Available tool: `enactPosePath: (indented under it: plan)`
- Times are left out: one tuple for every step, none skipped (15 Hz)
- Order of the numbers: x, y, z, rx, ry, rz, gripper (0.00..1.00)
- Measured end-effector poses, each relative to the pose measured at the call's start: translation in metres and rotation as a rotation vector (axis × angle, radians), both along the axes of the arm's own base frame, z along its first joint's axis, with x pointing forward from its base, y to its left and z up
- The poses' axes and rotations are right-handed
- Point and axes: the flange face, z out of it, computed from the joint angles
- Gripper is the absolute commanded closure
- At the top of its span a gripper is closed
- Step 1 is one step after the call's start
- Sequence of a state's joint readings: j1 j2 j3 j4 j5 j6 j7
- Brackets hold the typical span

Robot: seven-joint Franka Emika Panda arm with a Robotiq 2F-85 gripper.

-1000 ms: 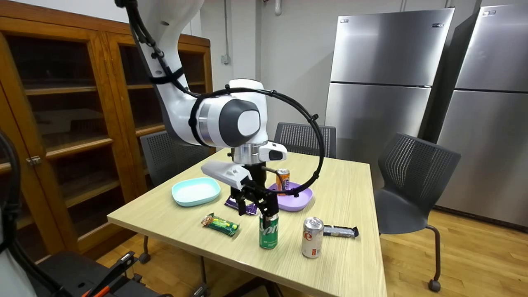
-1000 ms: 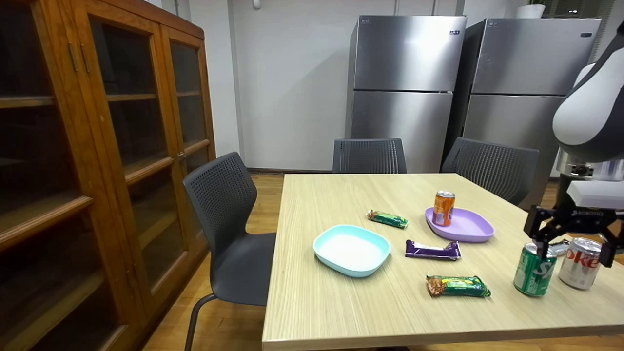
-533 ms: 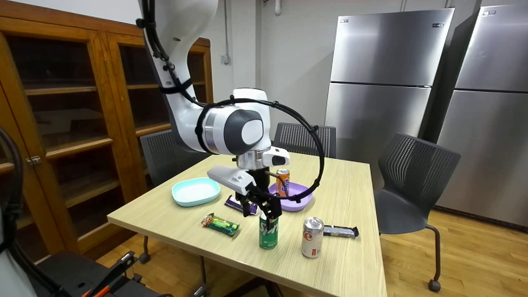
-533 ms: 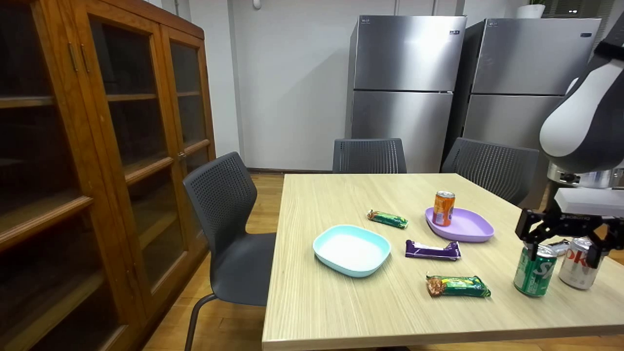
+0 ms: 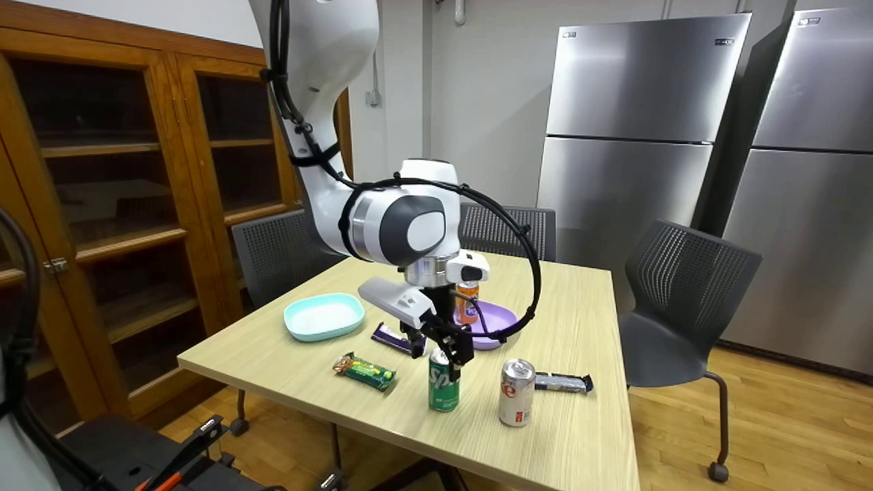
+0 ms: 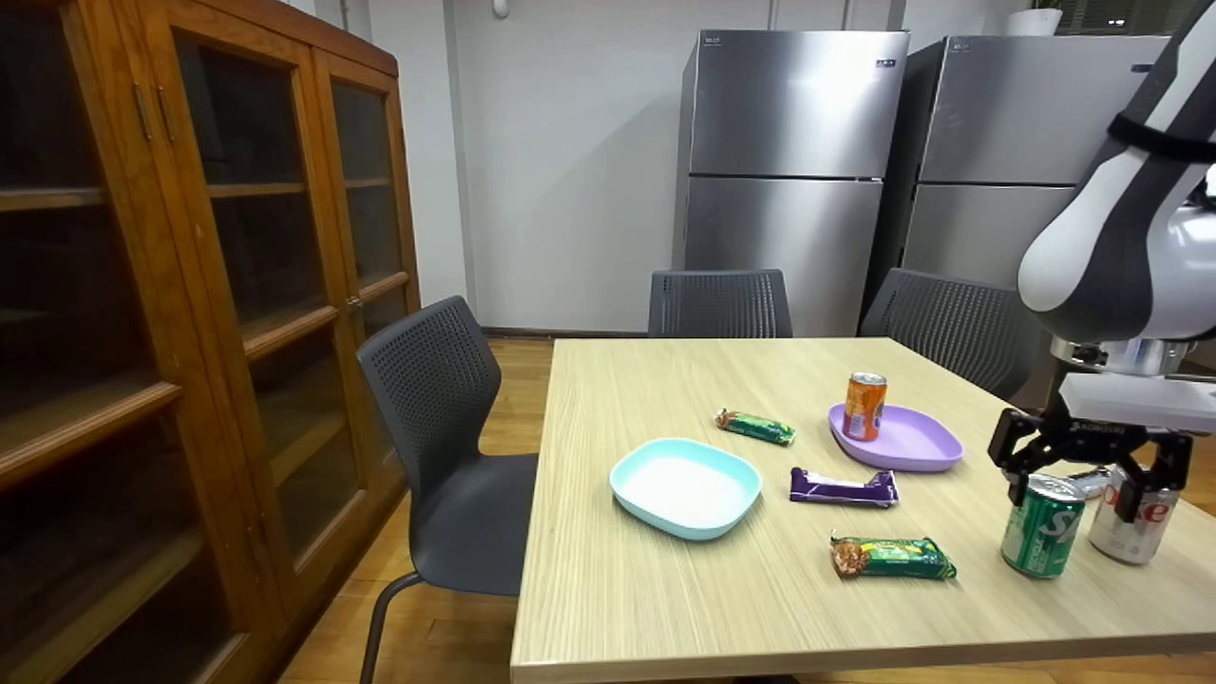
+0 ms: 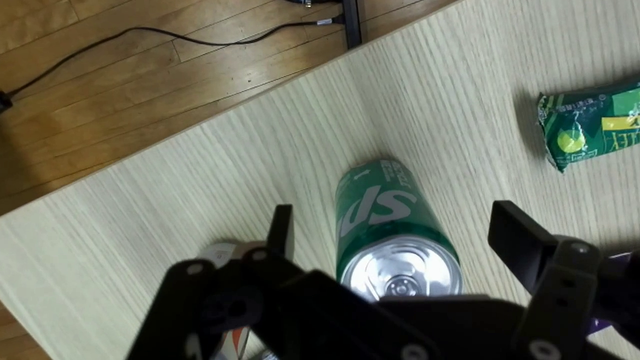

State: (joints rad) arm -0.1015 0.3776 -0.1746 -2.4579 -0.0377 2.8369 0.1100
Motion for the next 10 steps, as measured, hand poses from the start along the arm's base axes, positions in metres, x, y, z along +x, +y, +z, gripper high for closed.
enactPosePath:
  plan:
    - [0.004,-0.001,-0.002,0.004,-0.003,-0.002,0.00]
    - [0.007,-0.002,-0.004,0.007,-0.005,-0.004,0.00]
    - [0.010,-0.004,-0.005,0.009,-0.008,-0.006,0.00]
    - [0.014,-0.006,-0.007,0.012,-0.011,-0.008,0.00]
    - [0.017,-0.007,-0.009,0.014,-0.012,-0.008,0.25]
    - [0.020,-0.008,-0.010,0.015,-0.014,-0.006,0.28]
    - [0.022,-0.009,-0.012,0.016,-0.015,-0.002,0.34]
    - [0.024,-0.010,-0.013,0.016,-0.015,0.002,0.44]
    - [0.026,-0.011,-0.015,0.016,-0.015,0.004,0.51]
    - [0.027,-0.012,-0.015,0.015,-0.015,0.005,0.58]
